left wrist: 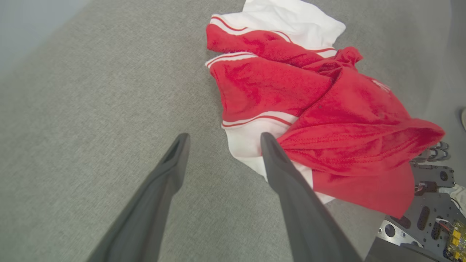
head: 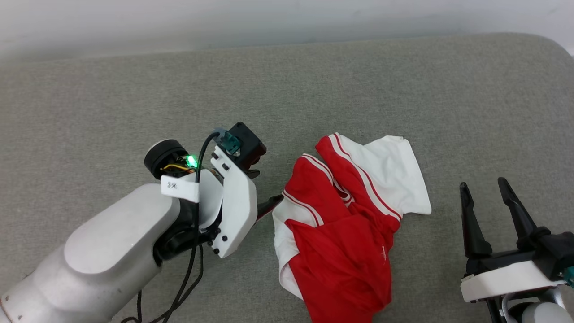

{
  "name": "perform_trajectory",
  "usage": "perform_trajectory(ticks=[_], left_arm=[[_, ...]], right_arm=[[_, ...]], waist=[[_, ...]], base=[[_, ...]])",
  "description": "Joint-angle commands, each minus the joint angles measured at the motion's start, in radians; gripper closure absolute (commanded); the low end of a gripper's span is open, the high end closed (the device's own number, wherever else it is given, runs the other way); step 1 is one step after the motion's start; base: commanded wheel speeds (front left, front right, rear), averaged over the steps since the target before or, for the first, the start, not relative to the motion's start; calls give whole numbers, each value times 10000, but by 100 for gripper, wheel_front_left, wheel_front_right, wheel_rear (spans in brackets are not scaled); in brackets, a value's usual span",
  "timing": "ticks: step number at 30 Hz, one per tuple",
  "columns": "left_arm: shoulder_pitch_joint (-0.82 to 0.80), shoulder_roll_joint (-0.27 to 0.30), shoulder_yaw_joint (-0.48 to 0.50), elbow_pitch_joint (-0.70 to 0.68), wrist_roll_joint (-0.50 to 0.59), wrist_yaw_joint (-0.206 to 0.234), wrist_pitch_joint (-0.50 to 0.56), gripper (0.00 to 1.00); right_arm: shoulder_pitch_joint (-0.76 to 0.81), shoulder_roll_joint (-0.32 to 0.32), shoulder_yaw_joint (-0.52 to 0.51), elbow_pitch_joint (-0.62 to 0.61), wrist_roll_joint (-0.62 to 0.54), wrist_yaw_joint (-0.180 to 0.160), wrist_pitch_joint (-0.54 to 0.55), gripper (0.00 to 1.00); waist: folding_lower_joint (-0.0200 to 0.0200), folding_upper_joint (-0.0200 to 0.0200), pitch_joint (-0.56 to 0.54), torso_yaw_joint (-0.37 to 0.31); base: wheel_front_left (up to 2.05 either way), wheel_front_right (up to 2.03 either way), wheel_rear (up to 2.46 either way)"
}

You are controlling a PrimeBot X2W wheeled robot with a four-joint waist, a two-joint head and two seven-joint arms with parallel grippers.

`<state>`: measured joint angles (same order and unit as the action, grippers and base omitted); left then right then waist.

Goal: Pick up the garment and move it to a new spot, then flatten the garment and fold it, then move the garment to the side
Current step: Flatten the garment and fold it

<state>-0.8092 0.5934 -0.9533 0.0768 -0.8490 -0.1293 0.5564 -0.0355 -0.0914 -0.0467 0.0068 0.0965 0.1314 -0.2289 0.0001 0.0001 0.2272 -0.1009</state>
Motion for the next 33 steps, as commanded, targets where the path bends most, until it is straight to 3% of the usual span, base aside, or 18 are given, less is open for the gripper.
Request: perform_trajectory(ticks=[1,8,9,12,20,21,22,26,33], left_arm=[[-146,-3,-45,20,-66,-3,49,0],[-1529,116,-1686,469,-946,-4,1562,0],[-1999,102,-2318,765,-957,-4,1744,0],[-2485,57,-3029,1293,-861,-5,1958,0],[-1171,472,-3494,633,-203,-25,3810,0],[-1050,503,-3511,517,-165,-45,3917,58],[-977,521,-3519,445,-136,-53,3950,100],[-1211,473,-3463,402,-93,-14,3520,100],[-2197,324,-3266,381,185,7,1787,100]], right_arm=[[-159,16,15,28,4,-15,-74,0],[-738,52,210,454,-71,-15,-239,0],[-934,72,251,587,-147,-15,-285,0],[-1159,121,332,800,-200,-15,-341,0],[-1380,153,261,801,-329,-15,-374,0],[-1402,152,259,770,-362,-15,-374,0],[-1422,145,265,737,-393,-15,-376,0],[-1509,67,290,655,-518,-15,-375,0],[-1210,-60,222,631,-633,-15,-365,0]], waist=[[-1,-1,264,-263],[-1,-1,905,-841],[-1,-1,1133,-1031],[-1,-1,1437,-1255],[-1,-1,1684,-1393],[-1,-1,1700,-1381],[-1,-1,1709,-1360],[-1,-1,1633,-1187],[-1,-1,1036,-710]], base=[[0,0,0],[0,0,0],[0,0,0],[0,0,0],[0,0,0],[0,0,0],[0,0,0],[0,0,0],[0,0,0]])
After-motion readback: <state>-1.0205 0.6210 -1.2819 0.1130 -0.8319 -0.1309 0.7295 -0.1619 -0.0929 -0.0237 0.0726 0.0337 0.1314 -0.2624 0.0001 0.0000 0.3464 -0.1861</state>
